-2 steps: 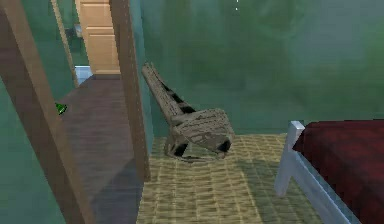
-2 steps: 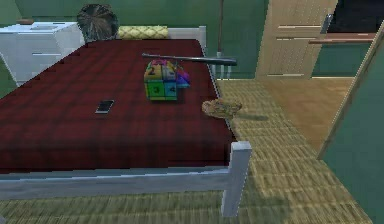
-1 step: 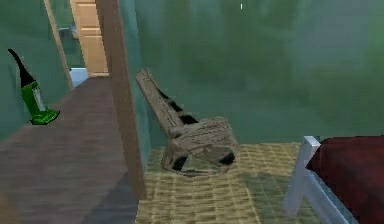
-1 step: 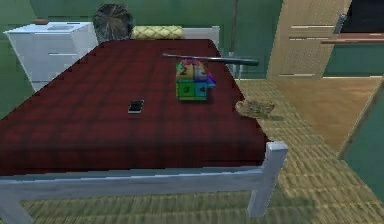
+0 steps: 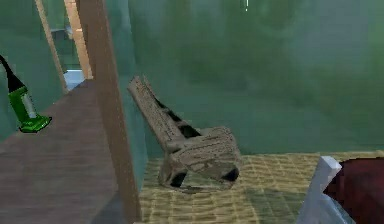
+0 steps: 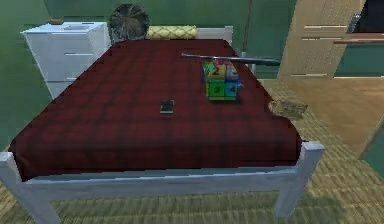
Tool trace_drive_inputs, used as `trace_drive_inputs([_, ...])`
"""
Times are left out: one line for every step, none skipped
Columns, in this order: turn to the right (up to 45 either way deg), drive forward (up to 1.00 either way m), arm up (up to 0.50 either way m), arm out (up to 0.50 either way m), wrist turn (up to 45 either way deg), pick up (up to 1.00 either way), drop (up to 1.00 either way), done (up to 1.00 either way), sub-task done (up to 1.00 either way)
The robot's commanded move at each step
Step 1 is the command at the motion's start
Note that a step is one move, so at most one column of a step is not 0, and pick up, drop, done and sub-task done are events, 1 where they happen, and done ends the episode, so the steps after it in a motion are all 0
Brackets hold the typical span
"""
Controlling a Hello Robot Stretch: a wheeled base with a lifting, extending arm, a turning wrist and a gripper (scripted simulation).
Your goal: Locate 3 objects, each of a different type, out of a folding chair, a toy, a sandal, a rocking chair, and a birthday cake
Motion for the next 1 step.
trace_drive_inputs([33.0, 0.0, 0.0, 0.0, 0.0, 0.0, 0.0, 0.0, 0.0])
